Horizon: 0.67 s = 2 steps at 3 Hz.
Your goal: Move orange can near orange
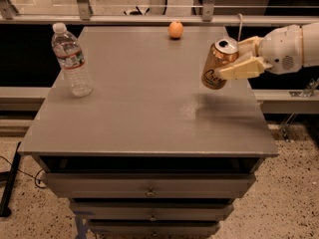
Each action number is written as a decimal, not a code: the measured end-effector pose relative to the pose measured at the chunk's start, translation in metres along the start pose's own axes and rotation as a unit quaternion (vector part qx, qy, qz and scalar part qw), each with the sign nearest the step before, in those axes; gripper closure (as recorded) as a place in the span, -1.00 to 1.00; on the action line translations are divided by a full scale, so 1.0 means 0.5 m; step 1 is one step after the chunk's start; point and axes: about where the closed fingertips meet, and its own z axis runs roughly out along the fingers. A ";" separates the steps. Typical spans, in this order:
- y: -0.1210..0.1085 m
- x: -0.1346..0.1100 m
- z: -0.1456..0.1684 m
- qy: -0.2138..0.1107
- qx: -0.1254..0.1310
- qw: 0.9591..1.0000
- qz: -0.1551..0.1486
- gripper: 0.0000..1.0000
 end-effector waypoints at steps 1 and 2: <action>-0.088 0.023 -0.023 -0.023 0.029 0.999 -0.002 1.00; -0.178 0.041 -0.035 -0.043 0.049 0.998 -0.003 1.00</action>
Offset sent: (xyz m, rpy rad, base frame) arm 0.1325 -0.1019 0.0195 0.1178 -0.1591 -0.1276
